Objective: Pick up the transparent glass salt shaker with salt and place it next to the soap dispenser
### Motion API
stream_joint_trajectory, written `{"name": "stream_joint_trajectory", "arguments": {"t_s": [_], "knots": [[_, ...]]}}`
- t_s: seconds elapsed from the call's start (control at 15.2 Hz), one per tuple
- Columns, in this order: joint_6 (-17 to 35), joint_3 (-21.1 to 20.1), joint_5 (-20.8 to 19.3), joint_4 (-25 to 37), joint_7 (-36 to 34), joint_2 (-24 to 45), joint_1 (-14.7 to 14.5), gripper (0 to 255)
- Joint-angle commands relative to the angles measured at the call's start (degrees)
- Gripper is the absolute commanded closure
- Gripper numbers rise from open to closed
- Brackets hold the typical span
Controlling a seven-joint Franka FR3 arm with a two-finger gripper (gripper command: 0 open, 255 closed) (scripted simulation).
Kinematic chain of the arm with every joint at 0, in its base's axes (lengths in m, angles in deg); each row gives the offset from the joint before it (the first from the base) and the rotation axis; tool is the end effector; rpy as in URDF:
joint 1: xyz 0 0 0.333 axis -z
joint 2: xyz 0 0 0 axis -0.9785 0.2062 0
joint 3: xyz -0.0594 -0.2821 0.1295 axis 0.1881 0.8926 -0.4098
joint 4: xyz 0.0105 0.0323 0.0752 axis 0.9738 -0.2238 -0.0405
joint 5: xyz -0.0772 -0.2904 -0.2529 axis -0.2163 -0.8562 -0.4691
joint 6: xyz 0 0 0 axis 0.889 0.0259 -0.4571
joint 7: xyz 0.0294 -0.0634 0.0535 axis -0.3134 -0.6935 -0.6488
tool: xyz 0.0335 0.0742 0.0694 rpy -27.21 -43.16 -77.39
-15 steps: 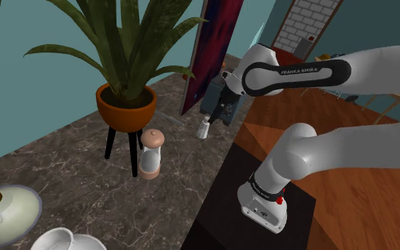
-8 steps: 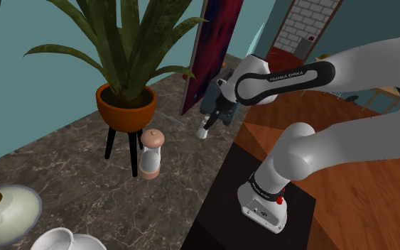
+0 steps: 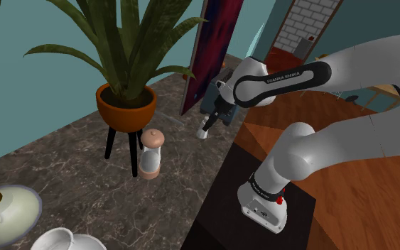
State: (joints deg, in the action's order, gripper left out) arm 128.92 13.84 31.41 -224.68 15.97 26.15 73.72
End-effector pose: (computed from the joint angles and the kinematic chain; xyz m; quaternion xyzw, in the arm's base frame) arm 0.3032 -0.0454 0.3343 -0.9817 -0.1331 -0.1129 0.0757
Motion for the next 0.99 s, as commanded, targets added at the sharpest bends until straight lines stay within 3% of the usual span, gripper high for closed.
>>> {"name": "stream_joint_trajectory", "arguments": {"t_s": [0.0, 0.59, 0.92], "knots": [[0.0, 0.0, 0.0, 0.0, 0.0, 0.0, 0.0, 255], [0.0, 0.0, 0.0, 0.0, 0.0, 0.0, 0.0, 255], [-5.8, -1.2, -0.5, 2.1, -1.3, -3.8, 0.9, 255]]}}
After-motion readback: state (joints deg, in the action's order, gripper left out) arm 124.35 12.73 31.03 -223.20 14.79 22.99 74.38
